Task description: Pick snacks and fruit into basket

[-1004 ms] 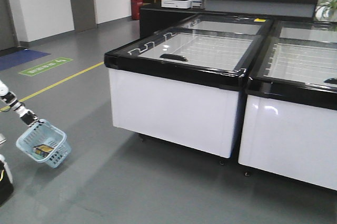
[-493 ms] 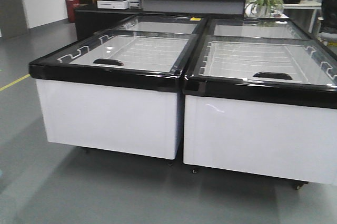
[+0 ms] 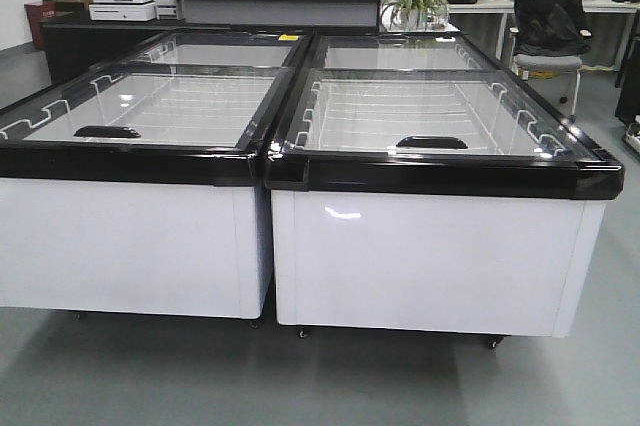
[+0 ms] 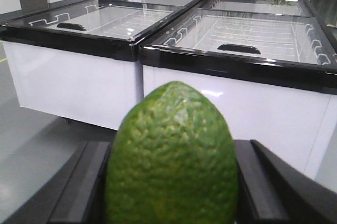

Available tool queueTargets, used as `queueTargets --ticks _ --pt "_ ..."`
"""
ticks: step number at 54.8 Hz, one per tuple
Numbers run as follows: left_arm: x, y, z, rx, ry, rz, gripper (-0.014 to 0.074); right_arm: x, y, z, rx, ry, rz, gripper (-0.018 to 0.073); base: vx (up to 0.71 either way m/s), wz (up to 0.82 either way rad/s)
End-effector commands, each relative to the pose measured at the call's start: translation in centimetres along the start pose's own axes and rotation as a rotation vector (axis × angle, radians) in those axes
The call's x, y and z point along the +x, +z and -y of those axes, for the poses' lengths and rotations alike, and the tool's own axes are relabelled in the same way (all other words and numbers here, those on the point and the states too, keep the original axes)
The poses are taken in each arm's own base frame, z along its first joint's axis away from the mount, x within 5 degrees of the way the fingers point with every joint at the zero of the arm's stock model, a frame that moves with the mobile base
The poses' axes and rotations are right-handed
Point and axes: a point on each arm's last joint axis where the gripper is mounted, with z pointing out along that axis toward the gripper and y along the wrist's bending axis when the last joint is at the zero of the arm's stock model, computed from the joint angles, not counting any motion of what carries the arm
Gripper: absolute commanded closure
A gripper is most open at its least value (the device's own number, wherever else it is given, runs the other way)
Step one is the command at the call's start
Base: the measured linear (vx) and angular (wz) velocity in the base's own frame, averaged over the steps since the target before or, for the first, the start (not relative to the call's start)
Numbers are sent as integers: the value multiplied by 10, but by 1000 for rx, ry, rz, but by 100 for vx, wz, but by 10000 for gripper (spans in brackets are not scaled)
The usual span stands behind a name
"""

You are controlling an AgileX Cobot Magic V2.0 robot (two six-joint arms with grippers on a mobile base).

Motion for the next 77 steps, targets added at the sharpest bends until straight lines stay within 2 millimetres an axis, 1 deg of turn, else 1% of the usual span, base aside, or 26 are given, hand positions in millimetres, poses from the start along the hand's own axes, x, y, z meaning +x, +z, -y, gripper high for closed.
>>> queueTargets --ticks 1,38,77 --pt "-14 -2 -1 -8 -25 93 604 -15 -2 0 -3 -40 95 564 11 -19" --pt "-14 -2 -1 -8 -25 93 604 -15 -2 0 -2 -40 95 564 13 -11" --pt "-14 -2 -1 -8 -25 93 604 -15 -2 0 -2 -40 95 564 19 -1"
